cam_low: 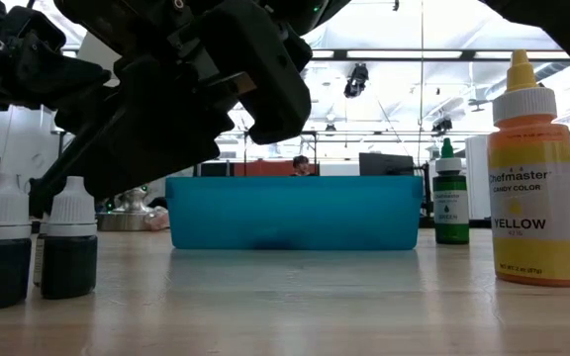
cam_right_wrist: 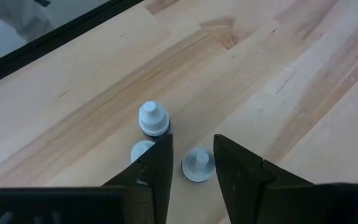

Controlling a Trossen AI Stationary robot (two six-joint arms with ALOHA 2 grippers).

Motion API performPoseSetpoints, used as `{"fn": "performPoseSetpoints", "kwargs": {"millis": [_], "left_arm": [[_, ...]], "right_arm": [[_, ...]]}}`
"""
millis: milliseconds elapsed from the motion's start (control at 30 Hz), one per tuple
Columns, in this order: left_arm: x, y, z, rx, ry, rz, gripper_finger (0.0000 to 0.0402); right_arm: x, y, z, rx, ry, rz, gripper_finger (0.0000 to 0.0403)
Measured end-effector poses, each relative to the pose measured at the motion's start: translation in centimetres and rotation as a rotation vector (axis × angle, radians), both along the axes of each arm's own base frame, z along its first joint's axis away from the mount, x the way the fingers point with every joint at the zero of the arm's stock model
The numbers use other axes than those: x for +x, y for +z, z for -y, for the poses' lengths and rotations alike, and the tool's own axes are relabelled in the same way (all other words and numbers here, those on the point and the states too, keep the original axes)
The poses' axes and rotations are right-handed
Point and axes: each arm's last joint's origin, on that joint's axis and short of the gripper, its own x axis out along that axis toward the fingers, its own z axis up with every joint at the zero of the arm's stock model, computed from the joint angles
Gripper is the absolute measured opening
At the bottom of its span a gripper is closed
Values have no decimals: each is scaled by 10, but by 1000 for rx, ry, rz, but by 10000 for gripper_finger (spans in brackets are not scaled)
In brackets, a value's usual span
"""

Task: Pick & Place food coloring
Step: Put the small orange food coloring bottle into the blue bin

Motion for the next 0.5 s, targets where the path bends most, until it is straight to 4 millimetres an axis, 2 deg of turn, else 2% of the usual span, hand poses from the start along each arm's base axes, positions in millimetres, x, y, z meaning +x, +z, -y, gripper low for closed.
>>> {"fn": "performPoseSetpoints", "kwargs": {"millis": [500], "left_arm": [[0, 0, 0, 0, 0, 0, 0]], "right_arm": [[0, 0, 0, -1, 8, 4, 47]]}}
